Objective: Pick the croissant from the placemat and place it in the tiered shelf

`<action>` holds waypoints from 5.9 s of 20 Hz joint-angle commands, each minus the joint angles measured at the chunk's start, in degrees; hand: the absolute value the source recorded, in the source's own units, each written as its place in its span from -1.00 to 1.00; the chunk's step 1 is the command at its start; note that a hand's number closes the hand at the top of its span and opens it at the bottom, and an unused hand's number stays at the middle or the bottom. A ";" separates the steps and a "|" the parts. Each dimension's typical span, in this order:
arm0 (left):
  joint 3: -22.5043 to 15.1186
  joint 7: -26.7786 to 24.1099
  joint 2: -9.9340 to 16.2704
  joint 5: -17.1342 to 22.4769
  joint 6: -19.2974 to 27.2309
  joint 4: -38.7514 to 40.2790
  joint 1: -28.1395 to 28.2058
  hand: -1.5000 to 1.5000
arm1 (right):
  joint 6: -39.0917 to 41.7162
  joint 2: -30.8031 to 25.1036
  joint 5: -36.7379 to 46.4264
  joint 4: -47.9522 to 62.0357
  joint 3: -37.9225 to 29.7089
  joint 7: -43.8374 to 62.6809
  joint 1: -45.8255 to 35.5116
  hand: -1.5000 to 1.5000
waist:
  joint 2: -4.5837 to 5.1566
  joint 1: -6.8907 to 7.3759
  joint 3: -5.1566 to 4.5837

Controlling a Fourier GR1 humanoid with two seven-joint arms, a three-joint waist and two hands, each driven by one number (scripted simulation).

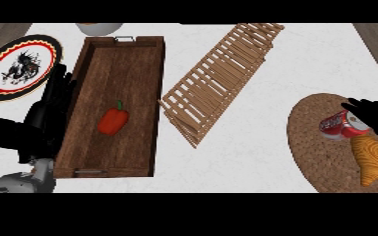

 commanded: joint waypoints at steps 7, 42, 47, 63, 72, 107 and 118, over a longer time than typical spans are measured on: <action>2.10 0.02 -4.08 -4.25 -2.84 -2.24 2.67 0.00 | -0.97 4.46 7.69 4.49 -3.89 -7.16 2.05 -1.00 | -0.05 -0.13 -0.02; 5.89 0.15 -8.15 -7.29 -8.27 0.48 1.58 0.00 | -16.46 23.47 20.57 10.51 12.55 -30.05 -2.23 1.00 | -0.07 0.89 -0.11; 6.90 1.84 -7.85 -8.18 -6.68 -0.04 0.43 0.00 | -10.04 25.40 14.77 1.07 14.04 -30.85 3.36 1.00 | -0.39 -1.35 -0.10; 7.51 2.68 -7.74 -8.12 -7.45 -2.00 0.90 0.00 | 15.27 37.10 -25.73 -34.94 -14.36 0.37 -0.24 1.00 | -0.17 -0.80 -0.18; 6.07 1.90 -10.23 -10.29 -7.45 0.67 -0.46 0.00 | 14.43 33.23 -41.78 -26.93 -20.70 27.27 -25.99 1.00 | -0.08 0.12 -0.13; 9.92 0.82 -13.07 -12.63 -12.03 0.05 1.49 0.00 | -15.60 48.37 -16.22 29.27 -9.67 1.19 -45.71 -1.00 | 0.04 0.38 -0.03; 11.98 3.56 -12.24 -12.02 -13.68 -2.54 1.53 0.00 | -12.48 46.39 -25.73 34.16 -16.22 -5.98 -50.63 -1.00 | -0.03 0.14 -0.01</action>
